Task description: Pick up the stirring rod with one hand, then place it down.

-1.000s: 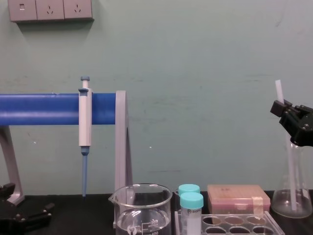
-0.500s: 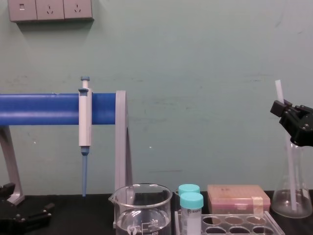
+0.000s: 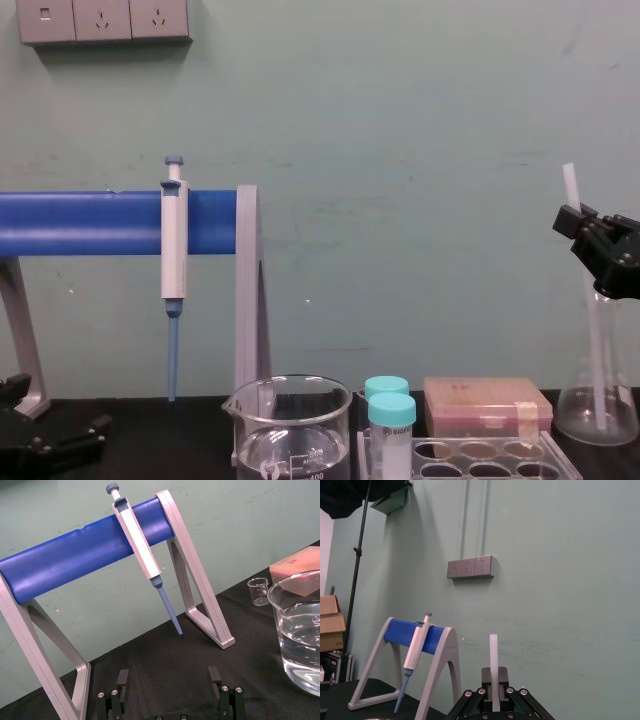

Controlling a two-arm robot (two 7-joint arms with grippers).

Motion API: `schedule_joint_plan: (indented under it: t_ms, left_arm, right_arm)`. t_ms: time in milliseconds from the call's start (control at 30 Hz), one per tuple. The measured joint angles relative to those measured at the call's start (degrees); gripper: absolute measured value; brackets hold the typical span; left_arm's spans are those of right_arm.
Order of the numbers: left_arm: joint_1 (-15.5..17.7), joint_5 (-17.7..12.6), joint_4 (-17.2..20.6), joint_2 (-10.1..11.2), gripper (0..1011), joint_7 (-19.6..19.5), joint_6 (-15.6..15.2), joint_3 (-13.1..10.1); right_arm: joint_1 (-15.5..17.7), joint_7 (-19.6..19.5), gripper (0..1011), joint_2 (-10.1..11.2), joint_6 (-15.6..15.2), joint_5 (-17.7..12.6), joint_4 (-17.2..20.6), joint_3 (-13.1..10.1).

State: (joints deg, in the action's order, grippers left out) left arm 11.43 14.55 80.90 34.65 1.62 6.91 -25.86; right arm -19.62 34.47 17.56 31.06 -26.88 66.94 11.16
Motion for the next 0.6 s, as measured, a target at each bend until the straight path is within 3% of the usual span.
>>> schedule_joint_plan:
  t_ms: [600]
  left_arm:
    - [0.0, 0.0, 0.0, 0.0, 1000, 0.0, 0.0, 0.0]
  right_arm:
    - [0.0, 0.0, 70, 0.0, 0.0, 0.0, 0.0, 0.0]
